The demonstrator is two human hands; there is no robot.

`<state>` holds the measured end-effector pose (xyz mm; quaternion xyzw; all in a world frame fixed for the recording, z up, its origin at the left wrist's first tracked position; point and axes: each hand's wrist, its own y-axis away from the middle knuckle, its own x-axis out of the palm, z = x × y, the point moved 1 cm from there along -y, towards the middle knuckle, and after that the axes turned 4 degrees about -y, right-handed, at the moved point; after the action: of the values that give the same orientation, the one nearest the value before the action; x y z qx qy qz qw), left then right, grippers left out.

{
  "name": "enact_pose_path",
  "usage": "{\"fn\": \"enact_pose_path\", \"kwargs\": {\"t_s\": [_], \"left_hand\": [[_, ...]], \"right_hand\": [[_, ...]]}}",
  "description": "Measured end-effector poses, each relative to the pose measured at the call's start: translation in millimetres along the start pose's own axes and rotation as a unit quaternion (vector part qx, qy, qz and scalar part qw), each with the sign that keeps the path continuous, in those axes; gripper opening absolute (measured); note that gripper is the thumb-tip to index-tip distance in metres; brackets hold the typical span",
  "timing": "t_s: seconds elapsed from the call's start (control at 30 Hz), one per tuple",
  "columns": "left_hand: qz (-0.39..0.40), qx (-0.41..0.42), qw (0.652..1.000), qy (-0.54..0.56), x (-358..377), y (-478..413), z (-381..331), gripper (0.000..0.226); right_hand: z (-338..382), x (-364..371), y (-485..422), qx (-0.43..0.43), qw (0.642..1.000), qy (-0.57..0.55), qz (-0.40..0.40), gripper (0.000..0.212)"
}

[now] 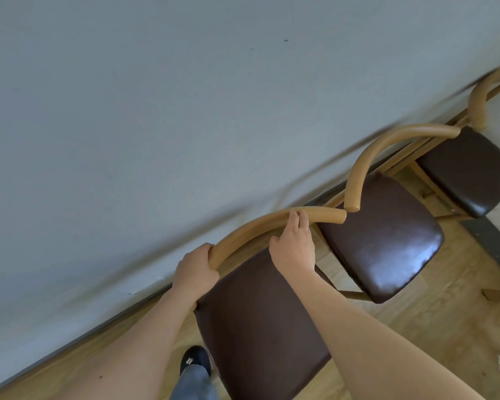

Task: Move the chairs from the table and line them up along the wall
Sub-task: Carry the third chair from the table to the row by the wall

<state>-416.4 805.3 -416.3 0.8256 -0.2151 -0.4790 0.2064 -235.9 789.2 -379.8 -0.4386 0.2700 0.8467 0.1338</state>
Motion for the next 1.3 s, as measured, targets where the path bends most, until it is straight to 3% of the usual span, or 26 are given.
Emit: {"fn": "enact_pose_path", "kwargs": {"t_s": [0.1,0.17,0.27,0.37,0.73,0.87,0.97,1.3], "left_hand": [[-0.026,-0.019,0.999,0.009,-1.0,-2.7,1.8,0.042],[-0.041,-0.025,0.999,0.008,-1.8,-3.4,3.6,0.038],[-0.063,-0.024,0.998,0.009,-7.4,-6.7,4.7,0.037],[-0.071,-0.02,0.997,0.013,-18.0,-11.8,8.4,0.034],[-0.118,0.02,0.991,-0.055,-33.5,-9.9,14.3,0.015],[-0.195,0.128,0.97,-0.065,-34.1,2.9,3.2,0.034],[-0.209,0.231,0.946,-0.086,-36.3,11.1,-15.8,0.042],[-0.089,0.332,0.919,-0.193,-35.9,34.5,-97.3,0.044]], "right_hand": [[10.5,2.0,-3.0,0.045,0.998,-0.028,-0.028,0.04],[16.7,5.4,-5.4,0.094,0.994,-0.03,0.046,0.031],[26.3,16.7,-8.8,0.095,0.978,-0.023,0.185,0.043],[35.1,24.0,-9.6,0.084,0.972,-0.05,0.215,0.06],[43.2,28.0,-12.4,0.049,0.974,-0.019,0.22,0.052],[46.1,17.8,-9.2,0.034,0.979,0.002,0.201,0.043],[46.3,4.8,-0.2,0.031,0.982,0.006,0.184,0.051],[-3.8,-68.4,62.7,0.069,0.994,-0.008,0.086,0.052]]}}
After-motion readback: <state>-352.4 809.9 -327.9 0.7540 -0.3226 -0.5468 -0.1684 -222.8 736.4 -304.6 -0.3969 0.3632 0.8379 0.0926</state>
